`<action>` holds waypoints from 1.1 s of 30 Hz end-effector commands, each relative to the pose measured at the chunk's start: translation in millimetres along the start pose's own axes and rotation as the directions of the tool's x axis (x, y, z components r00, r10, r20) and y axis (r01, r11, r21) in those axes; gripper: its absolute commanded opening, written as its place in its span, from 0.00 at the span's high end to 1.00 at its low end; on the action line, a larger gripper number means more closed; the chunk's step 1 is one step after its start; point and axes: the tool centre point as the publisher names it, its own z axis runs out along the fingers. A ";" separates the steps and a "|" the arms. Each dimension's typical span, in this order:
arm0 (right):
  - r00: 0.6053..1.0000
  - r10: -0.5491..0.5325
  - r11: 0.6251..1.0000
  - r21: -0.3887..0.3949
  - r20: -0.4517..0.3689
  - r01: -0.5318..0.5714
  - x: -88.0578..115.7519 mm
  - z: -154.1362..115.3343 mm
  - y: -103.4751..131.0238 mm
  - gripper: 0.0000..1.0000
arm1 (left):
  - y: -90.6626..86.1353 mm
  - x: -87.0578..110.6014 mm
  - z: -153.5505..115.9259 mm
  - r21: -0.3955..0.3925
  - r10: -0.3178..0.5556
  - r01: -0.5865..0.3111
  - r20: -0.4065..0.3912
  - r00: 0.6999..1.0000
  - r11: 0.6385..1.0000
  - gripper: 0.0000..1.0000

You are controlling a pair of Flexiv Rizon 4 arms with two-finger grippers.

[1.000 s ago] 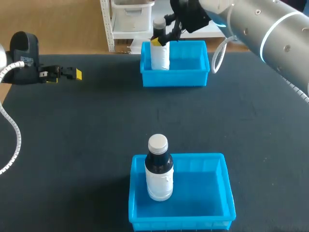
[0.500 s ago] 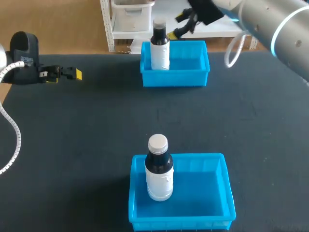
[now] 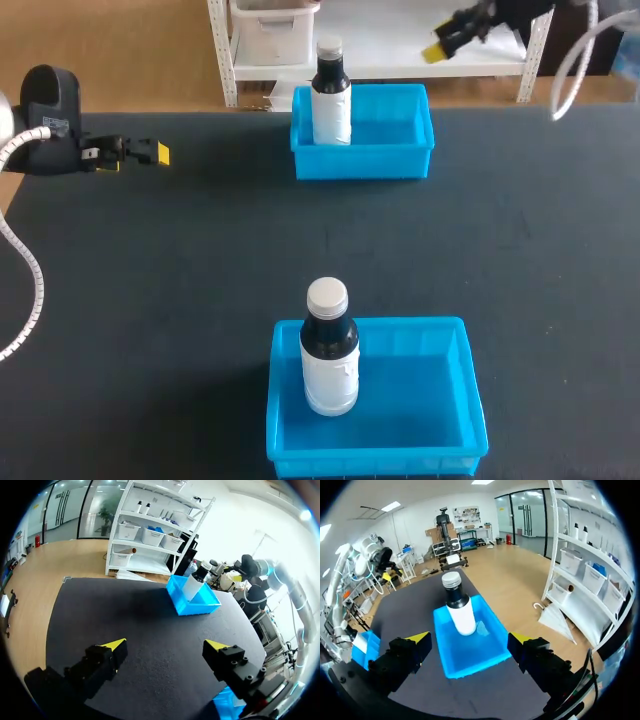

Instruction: Pick up the bottle, and place it in the far bin if it is heavy, or in the near bin if it is light.

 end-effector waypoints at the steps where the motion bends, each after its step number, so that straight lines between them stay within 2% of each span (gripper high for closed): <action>1: 0.999 0.030 0.997 0.075 0.031 -0.032 16.2 -42.5 15.3 0.00 | 0.0 0.0 0.0 0.000 0.000 0.000 0.000 1.000 1.000 0.00; 8: 0.996 0.077 0.968 0.237 0.041 -0.085 34.0 -74.4 44.2 0.00 | 0.0 0.0 0.0 0.000 0.000 0.000 0.000 1.000 1.000 0.00; 18: 0.995 0.100 0.922 0.374 0.025 -0.102 57.8 -99.8 94.1 0.00 | 0.0 0.0 0.0 0.000 0.000 0.000 0.000 1.000 1.000 0.00; 22: 0.995 0.096 0.897 0.433 -0.005 -0.084 62.9 -102.3 113.2 0.00 | 0.0 0.0 0.0 0.000 0.000 0.000 0.000 1.000 1.000 0.00; 29: 0.996 0.074 0.880 0.473 -0.046 -0.044 66.1 -97.3 140.2 0.00 | 0.0 0.0 0.0 0.000 0.000 0.000 0.000 1.000 1.000 0.00; 33: 0.995 0.062 0.856 0.517 -0.080 -0.012 66.8 -95.1 154.3 0.00 | 0.0 0.0 0.0 0.000 0.000 0.000 0.000 1.000 1.000 0.00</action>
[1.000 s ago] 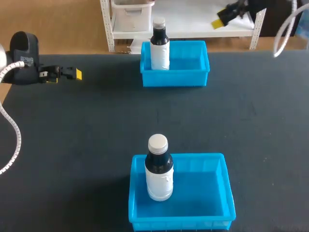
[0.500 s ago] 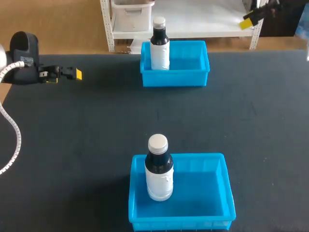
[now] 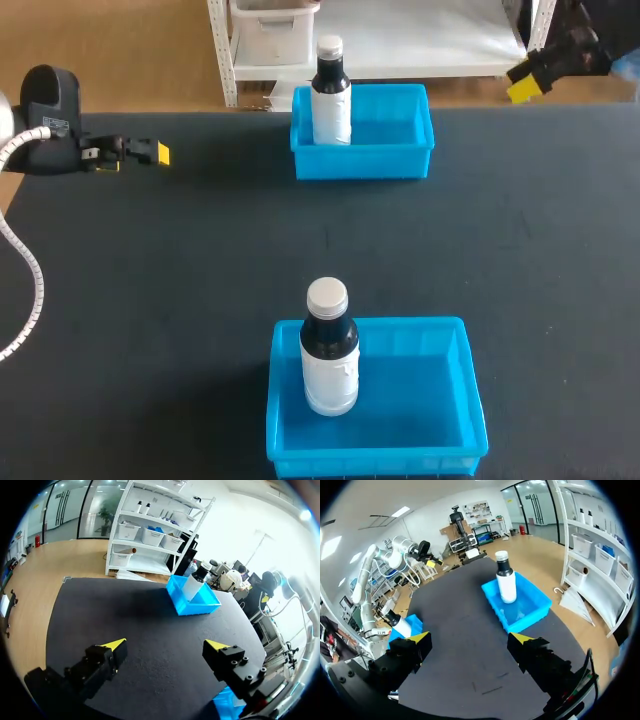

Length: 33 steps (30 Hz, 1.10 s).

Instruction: Pick up the bottle, and place it in the far bin if it is heavy, or in the near bin if it is light.

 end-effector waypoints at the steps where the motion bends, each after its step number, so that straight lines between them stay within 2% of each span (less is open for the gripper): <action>1: 1.000 0.008 0.737 0.676 -0.028 0.013 0.0 3.8 37.7 0.00 | 0.0 0.0 0.0 0.000 0.000 0.000 0.000 1.000 1.000 0.00; 5: 0.998 0.029 0.699 0.715 -0.052 0.017 4.0 7.7 42.2 0.00 | 0.0 0.0 0.0 0.000 0.000 0.000 0.000 1.000 1.000 0.00; 11: 0.996 0.066 0.691 0.723 -0.051 -0.009 10.2 11.9 41.3 0.00 | 0.0 0.0 0.0 0.000 0.000 0.000 0.000 1.000 1.000 0.00; 14: 0.996 0.080 0.732 0.680 -0.040 -0.032 12.4 13.8 39.1 0.00 | 0.0 0.0 0.0 0.000 0.000 0.000 0.000 1.000 1.000 0.00; 17: 0.994 0.108 0.813 0.577 -0.020 -0.077 13.5 15.7 32.8 0.00 | 0.0 0.0 0.0 0.000 0.000 0.000 0.000 1.000 1.000 0.00; 33: 0.994 0.108 0.813 0.577 -0.020 -0.077 13.5 15.7 32.8 0.00 | 0.0 0.0 0.0 0.000 0.000 0.000 0.000 1.000 1.000 0.00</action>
